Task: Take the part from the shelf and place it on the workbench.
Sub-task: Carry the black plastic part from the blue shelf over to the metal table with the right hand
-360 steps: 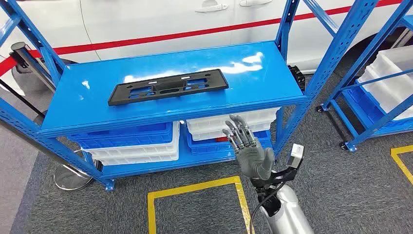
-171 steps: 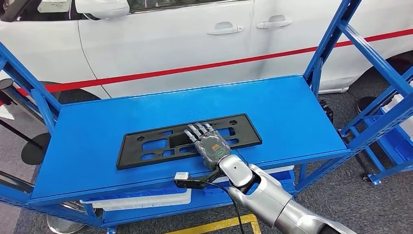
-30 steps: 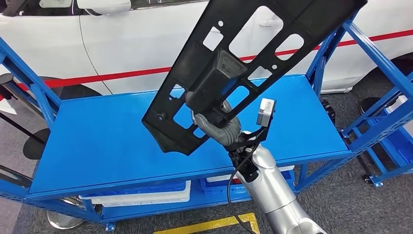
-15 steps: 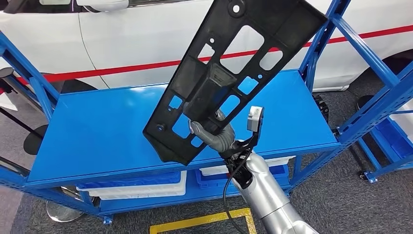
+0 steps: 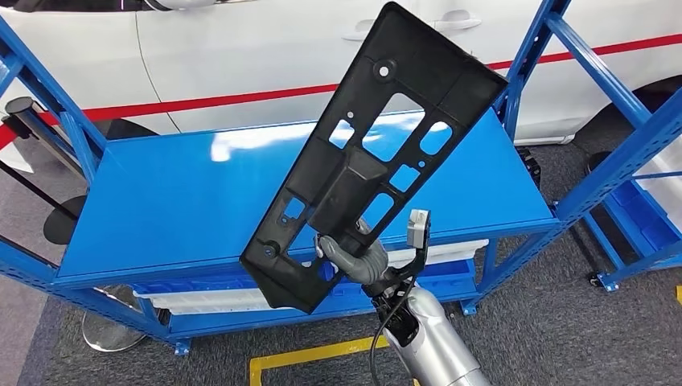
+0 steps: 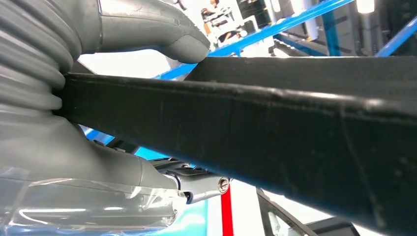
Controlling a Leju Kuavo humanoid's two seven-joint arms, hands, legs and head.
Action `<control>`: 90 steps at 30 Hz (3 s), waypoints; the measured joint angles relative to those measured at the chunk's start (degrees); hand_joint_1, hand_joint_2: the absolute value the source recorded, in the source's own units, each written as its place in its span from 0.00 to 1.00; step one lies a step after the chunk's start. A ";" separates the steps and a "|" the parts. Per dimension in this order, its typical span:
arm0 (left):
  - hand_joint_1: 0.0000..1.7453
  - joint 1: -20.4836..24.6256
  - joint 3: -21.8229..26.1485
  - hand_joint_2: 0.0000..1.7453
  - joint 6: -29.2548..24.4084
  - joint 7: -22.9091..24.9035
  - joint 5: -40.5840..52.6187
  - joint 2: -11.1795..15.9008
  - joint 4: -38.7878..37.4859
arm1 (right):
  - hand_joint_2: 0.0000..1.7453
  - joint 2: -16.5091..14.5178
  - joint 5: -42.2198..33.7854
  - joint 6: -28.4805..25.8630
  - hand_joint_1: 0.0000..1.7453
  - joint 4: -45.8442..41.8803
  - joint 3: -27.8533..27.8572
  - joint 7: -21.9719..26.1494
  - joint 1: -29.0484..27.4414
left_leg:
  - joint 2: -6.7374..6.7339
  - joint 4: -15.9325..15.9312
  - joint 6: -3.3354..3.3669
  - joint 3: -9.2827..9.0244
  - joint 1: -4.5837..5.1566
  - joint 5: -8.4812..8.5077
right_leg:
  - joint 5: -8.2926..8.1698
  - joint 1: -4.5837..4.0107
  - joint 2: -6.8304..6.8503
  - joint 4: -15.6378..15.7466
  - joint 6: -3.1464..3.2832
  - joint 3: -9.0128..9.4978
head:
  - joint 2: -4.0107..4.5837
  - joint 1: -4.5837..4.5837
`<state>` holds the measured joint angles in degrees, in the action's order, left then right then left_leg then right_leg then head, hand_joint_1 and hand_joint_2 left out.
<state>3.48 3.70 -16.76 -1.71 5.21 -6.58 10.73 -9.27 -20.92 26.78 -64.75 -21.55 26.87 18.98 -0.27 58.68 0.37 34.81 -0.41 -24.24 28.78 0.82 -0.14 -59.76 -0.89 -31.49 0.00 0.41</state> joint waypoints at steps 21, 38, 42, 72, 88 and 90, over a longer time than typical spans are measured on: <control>0.00 0.47 -7.59 1.00 1.86 4.36 9.64 -0.77 -0.02 | 1.00 0.25 -5.05 -0.08 1.00 -0.23 5.24 2.48 -13.64 | -0.03 -3.44 1.53 -6.61 0.65 -2.88 | -1.23 -0.61 0.19 -3.11 0.15 -6.42 | 0.00 0.12; 0.00 0.82 -7.76 1.00 1.49 3.16 8.91 -0.02 -0.02 | 1.00 -1.50 0.15 21.20 1.00 -7.08 2.23 9.21 -15.96 | -0.12 10.70 -2.17 3.48 -0.13 -8.70 | -1.40 0.43 0.35 0.15 2.40 -1.62 | 0.00 0.19; 0.00 0.87 -7.71 1.00 1.57 3.53 9.01 0.47 -0.02 | 1.00 -1.60 1.97 21.93 1.00 -13.15 -0.34 11.62 -16.20 | -0.12 13.24 -2.08 0.88 -0.15 -8.71 | -2.98 0.09 0.41 -0.03 2.40 -3.69 | 0.00 0.19; 0.00 2.49 -9.51 1.00 5.92 4.97 14.69 3.85 -0.02 | 1.00 -3.60 10.36 22.54 1.00 -31.00 -5.41 13.21 -10.48 | -0.01 13.94 -2.44 1.72 -0.33 -8.88 | -3.08 0.01 0.71 0.92 2.52 -2.57 | 0.00 0.39; 0.00 1.95 -9.17 1.00 4.73 7.34 12.87 3.90 -0.02 | 1.00 -1.90 5.93 19.05 1.00 -31.42 -7.54 10.35 -6.71 | -0.09 -1.14 1.04 -1.70 0.41 -1.02 | 2.59 0.02 0.37 -12.33 -0.28 -6.46 | 0.00 0.29; 0.00 1.80 -8.45 1.00 4.43 7.33 12.02 3.90 -0.02 | 1.00 -1.75 5.64 19.07 1.00 -30.94 -7.80 10.30 -6.48 | -0.06 -0.63 0.80 -0.73 0.64 -0.55 | 0.73 -0.25 0.37 -4.77 0.44 -1.17 | 0.00 0.29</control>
<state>5.28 -4.75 -12.33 5.62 17.22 -2.68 10.71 -11.02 -15.28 45.85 -95.70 -29.35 37.17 12.50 -0.33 58.06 1.17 34.08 0.23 -24.79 29.51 0.57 0.23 -64.53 -0.45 -32.66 0.00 0.70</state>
